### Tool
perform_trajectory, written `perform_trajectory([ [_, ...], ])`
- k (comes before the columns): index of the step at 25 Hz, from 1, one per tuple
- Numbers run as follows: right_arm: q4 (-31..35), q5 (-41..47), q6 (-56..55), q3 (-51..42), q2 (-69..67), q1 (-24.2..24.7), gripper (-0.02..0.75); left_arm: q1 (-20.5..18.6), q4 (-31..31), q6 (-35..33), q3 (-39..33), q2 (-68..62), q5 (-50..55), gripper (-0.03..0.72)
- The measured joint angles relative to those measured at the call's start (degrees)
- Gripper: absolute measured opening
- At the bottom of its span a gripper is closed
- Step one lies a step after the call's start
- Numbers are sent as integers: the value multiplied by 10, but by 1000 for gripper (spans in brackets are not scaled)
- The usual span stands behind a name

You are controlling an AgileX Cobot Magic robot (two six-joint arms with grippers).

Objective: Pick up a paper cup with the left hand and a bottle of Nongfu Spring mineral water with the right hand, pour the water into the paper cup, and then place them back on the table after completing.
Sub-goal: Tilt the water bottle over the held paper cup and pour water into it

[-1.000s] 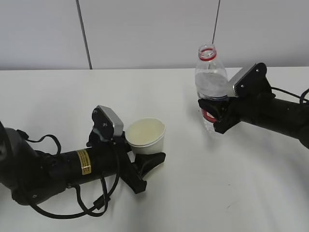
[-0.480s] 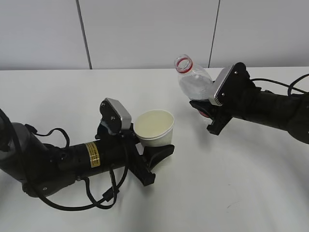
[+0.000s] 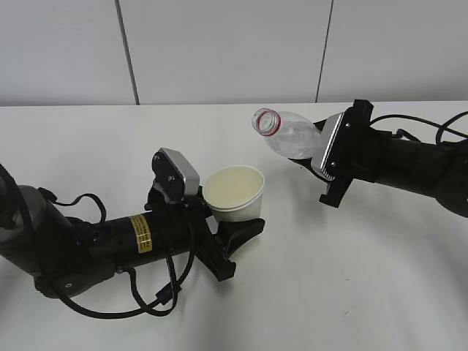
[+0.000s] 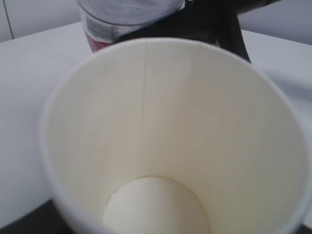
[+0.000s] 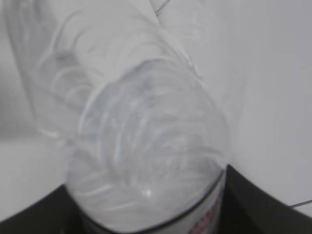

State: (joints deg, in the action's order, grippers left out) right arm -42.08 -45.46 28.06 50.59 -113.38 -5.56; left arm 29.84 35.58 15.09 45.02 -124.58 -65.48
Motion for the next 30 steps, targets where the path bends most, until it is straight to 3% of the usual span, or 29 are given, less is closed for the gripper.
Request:
perform_trajectory([
  [30,60,4,270,0,27,-1,377,8,-3,0,2,0,0,405],
])
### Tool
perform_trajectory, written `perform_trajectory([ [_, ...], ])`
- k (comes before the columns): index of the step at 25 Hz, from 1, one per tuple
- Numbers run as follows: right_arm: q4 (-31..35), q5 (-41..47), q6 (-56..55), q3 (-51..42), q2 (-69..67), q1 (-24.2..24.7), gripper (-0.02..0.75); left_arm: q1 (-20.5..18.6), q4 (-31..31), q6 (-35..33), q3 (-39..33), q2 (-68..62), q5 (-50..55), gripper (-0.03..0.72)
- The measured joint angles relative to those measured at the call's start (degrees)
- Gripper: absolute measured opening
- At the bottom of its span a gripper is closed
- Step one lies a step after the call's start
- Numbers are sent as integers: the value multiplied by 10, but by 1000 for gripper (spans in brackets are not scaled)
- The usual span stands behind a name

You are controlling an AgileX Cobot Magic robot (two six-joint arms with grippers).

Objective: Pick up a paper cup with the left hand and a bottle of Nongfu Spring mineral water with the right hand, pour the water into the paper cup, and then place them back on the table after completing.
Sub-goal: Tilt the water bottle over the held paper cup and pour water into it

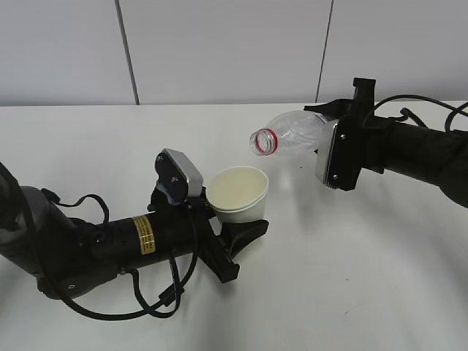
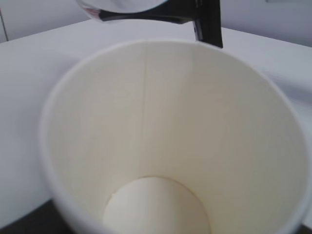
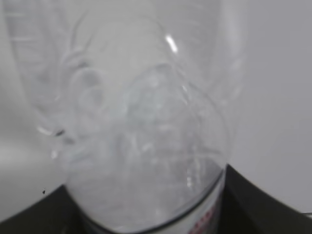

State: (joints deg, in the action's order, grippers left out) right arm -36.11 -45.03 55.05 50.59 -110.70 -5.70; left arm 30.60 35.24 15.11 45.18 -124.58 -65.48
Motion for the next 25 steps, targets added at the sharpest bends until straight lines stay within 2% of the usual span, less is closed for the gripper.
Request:
perform_trajectory([
  [25,71,0,115,0,0,-22,377,0,6,0,5,0,5,405],
])
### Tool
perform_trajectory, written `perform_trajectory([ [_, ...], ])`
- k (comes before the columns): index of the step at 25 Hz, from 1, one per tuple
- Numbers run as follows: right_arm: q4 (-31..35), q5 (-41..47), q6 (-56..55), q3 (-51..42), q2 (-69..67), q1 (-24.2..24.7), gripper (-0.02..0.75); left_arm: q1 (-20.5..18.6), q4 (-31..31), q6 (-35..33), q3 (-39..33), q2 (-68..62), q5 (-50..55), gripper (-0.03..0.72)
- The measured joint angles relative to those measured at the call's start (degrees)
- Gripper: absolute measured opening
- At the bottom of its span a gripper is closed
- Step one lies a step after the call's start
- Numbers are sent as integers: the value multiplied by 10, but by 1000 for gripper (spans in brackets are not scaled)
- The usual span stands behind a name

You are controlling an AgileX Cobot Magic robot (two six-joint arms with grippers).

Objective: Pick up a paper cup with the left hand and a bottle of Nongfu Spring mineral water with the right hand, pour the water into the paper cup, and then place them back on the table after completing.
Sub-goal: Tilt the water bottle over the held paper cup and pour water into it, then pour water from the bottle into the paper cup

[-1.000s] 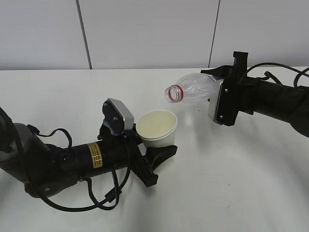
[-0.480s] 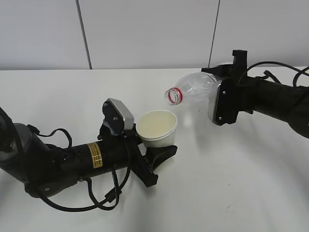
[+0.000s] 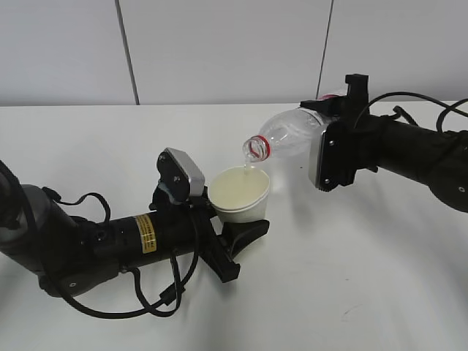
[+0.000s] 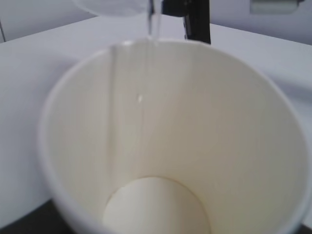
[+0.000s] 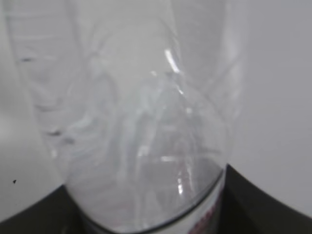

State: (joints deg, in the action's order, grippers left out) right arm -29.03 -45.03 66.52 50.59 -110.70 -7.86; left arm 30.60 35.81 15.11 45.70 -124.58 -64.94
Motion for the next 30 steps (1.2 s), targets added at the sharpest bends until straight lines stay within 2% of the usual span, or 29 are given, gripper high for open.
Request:
perform_trajectory([
  [14,25,0,65,0,0,0,377,0,0,0,0,0,2,405],
  [30,28,0,81,0,0,0,377,0,1,0,0,0,7,405],
])
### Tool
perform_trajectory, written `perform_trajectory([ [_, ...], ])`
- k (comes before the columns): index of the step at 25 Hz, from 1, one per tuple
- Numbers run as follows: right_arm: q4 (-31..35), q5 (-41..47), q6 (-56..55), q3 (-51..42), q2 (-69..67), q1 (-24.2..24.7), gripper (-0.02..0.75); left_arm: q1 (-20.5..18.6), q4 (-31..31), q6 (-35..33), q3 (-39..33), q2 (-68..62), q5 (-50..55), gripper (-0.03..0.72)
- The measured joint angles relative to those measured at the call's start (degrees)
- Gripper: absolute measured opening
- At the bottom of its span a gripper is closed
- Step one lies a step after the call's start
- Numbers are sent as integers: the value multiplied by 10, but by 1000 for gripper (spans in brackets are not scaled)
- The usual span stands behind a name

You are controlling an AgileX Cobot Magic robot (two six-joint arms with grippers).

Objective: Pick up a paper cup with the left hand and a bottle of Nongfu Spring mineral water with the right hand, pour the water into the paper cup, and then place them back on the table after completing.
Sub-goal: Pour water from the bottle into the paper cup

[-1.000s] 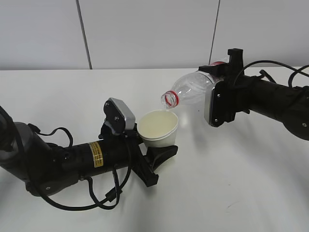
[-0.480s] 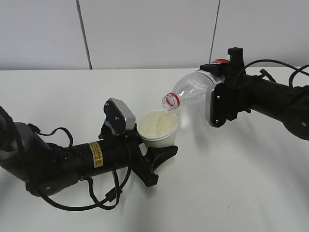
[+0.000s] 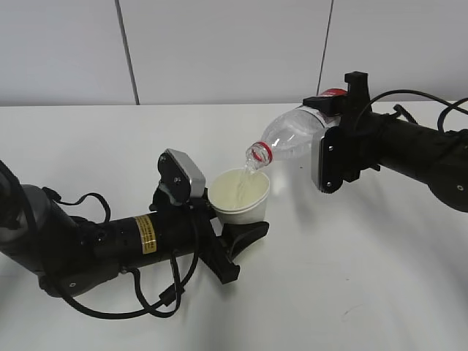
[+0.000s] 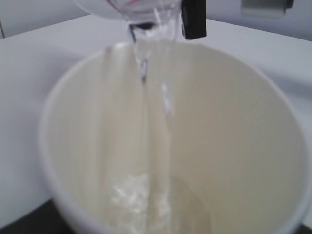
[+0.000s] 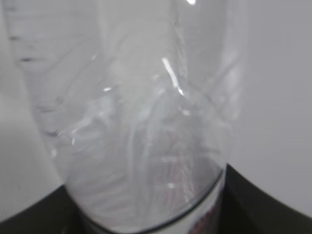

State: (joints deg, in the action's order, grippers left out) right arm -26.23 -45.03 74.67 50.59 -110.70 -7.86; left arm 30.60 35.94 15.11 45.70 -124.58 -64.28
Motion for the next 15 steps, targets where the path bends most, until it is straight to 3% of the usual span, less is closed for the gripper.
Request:
perform_trajectory([
  [15,7,-3,14,0,0,0,376,0,0,0,0,0,1,404],
])
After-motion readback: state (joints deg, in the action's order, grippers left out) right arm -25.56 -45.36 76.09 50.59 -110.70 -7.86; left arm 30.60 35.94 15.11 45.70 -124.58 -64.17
